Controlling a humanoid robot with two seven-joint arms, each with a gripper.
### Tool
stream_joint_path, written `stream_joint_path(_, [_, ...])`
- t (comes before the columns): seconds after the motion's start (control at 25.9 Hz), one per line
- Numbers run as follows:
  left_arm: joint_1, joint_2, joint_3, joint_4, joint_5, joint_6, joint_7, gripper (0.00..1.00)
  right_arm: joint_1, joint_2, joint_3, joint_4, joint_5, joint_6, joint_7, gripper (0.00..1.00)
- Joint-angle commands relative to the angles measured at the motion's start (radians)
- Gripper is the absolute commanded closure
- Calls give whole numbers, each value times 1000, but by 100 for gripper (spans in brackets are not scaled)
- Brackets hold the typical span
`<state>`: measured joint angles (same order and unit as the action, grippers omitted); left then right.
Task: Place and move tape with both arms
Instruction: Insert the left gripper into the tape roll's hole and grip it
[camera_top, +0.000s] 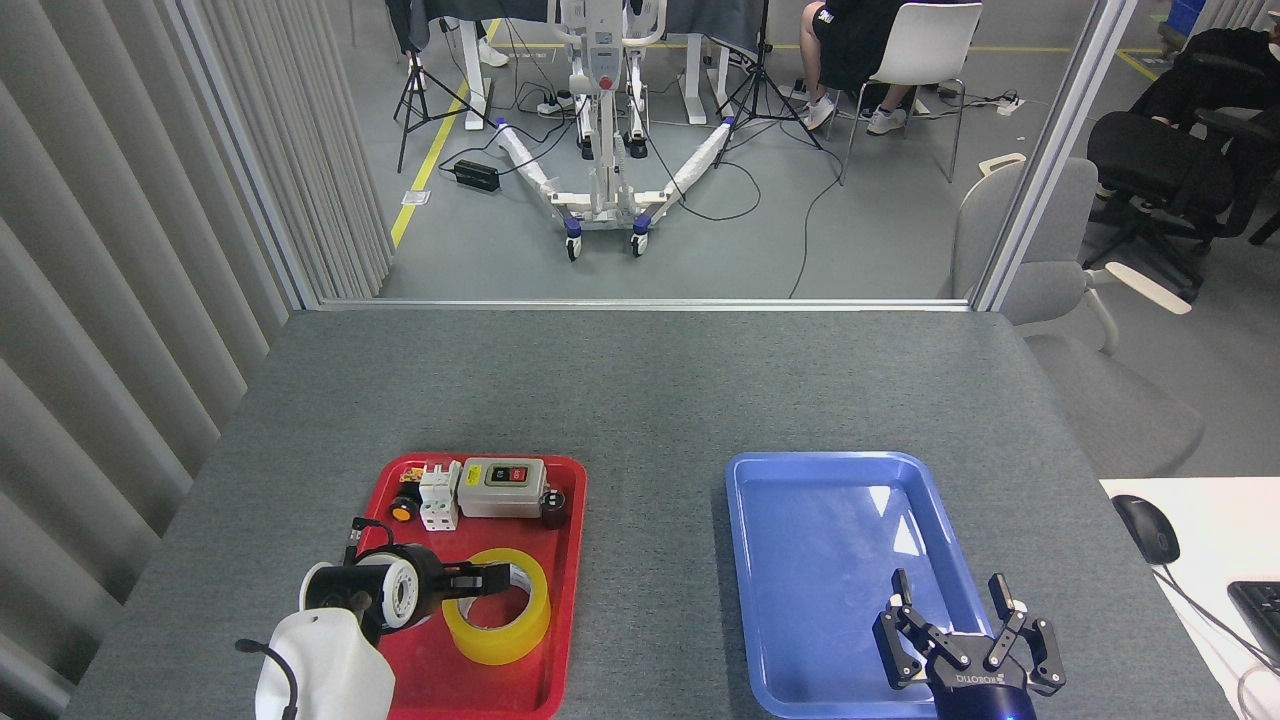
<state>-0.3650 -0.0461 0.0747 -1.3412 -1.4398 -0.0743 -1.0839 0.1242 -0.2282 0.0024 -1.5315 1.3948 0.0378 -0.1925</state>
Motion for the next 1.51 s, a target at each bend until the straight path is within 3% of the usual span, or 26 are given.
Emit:
stream_joint_path(0.0, [-52,-5,0,89,-4,1,-13,0,5,-8,14,-26,0,10,2,0])
stream_joint_path(0.19, [-92,-5,-1,158,-7,1,-27,0,9,-28,37,-61,16,17,4,0])
stream_joint_path(0.62, [-129,9,-1,229,-7,1,-57,0,9,-28,37,-33,29,8,1,0])
stream_joint_path(1.01, [-124,54,-4,234,-7,-4,-133,0,3,36,27,-35,26,27,1,0])
stream_joint_path(1.08, [-124,54,-4,231,-5,-2,-151,0,3,27,31,-33,32,37,1,0])
stream_joint_path(1.31, [-127,49,-41,229,-4,-2,-186,0,3,38,30,-35,170,63,1,0])
stream_joint_path(1.35, [-127,48,-42,229,-5,-1,-183,4,2,36,30,-33,173,73,1,0])
stream_joint_path(1.43, [-127,48,-65,229,-8,-1,-179,23,2,46,28,-36,171,68,-8,0])
stream_joint_path(1.47, [-129,48,-79,228,-13,-1,-179,25,2,50,27,-36,170,67,-8,0])
